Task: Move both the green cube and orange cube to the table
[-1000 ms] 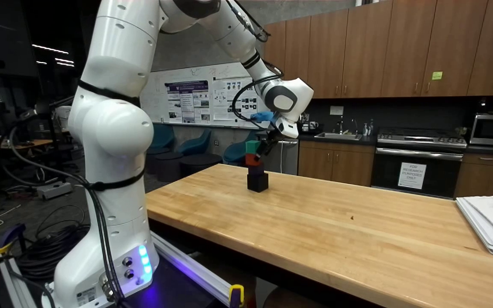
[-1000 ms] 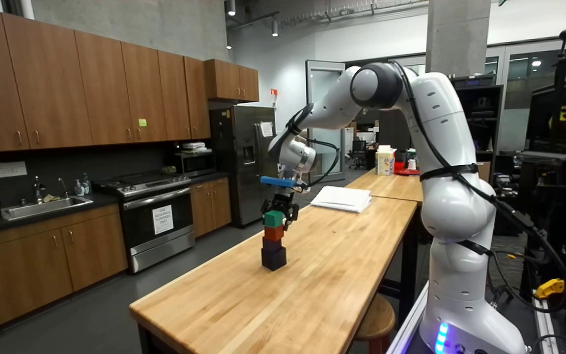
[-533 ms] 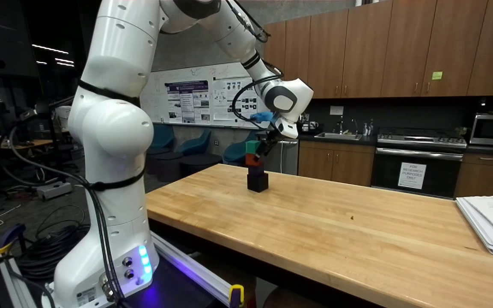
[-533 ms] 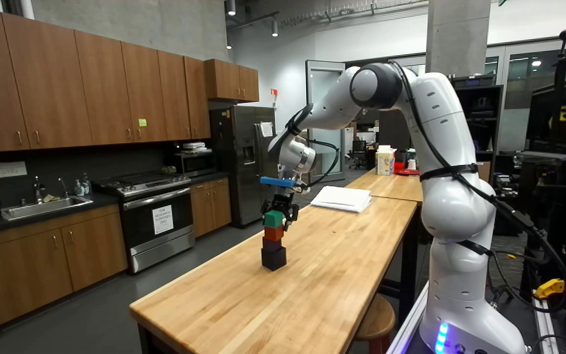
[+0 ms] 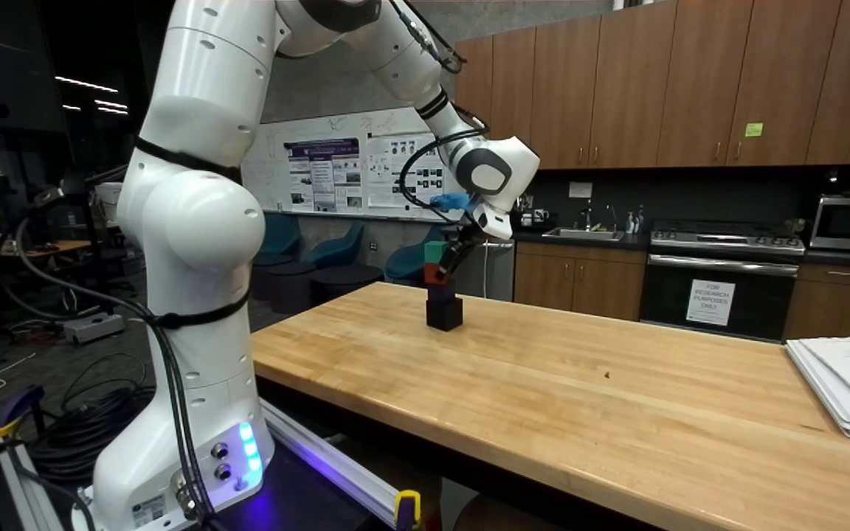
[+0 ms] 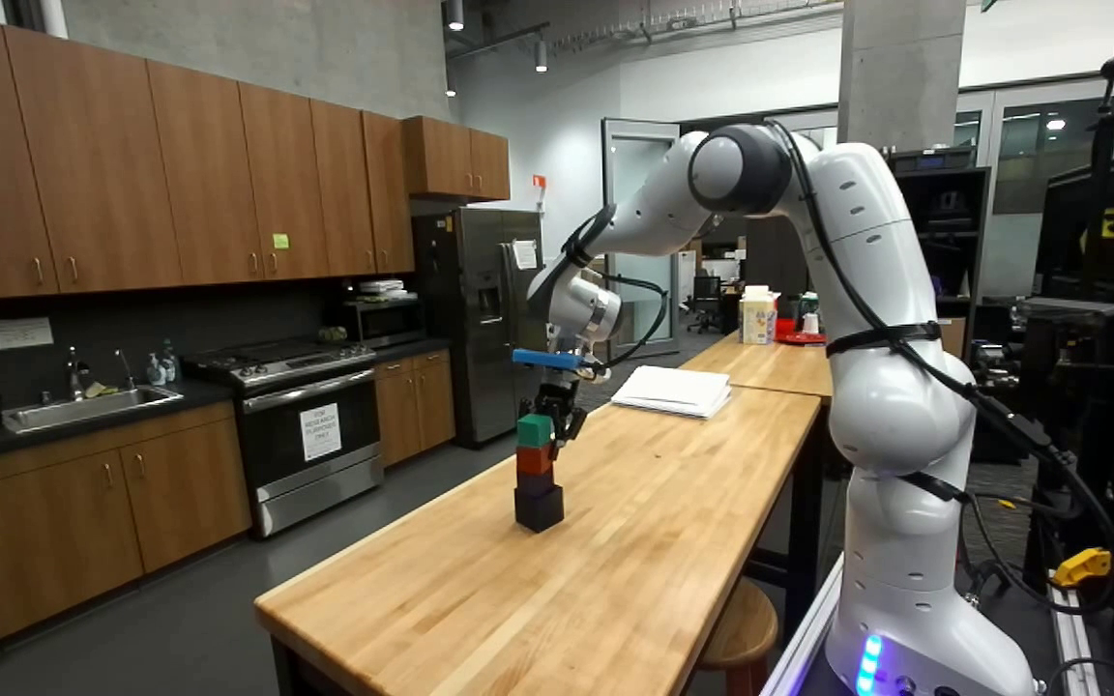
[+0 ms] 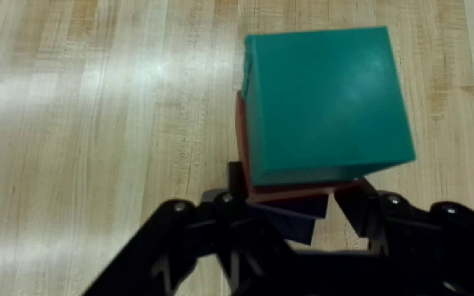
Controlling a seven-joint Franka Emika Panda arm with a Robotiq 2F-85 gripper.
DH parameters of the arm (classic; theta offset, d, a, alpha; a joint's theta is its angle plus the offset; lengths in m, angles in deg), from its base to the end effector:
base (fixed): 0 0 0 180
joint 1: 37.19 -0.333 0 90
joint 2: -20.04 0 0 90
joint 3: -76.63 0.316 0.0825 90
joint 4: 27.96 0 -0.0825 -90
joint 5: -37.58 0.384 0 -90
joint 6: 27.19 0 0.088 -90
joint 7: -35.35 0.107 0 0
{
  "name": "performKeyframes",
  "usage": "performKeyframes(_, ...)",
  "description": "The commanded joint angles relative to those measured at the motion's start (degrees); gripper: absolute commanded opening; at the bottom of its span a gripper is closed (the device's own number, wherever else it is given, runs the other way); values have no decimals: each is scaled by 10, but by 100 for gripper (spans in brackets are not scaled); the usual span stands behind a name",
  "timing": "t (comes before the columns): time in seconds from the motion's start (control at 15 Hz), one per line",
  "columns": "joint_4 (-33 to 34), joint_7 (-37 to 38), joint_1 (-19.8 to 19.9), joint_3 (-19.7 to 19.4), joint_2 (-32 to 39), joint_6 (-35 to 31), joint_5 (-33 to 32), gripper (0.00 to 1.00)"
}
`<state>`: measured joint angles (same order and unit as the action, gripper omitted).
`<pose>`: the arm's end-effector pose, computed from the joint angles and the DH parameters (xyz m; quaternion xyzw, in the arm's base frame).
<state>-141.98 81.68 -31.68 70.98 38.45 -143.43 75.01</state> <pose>0.5757 -0.0766 0.2898 -0.7393 0.6114 0.2000 0.1990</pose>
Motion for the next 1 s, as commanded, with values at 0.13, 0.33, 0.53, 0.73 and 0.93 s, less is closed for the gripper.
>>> performKeyframes(0.13, -5, 4, -3, 0, -9, 12, 3, 32)
performKeyframes(0.33, -7, 4, -6, 1, -11, 16, 3, 32)
performKeyframes(0.53, -10, 3, -10, 4, -14, 20, 3, 32)
performKeyframes(0.73, -13, 1, -16, 7, -16, 22, 2, 32)
performKeyframes(0.93, -16, 0, -23, 11, -16, 25, 2, 32)
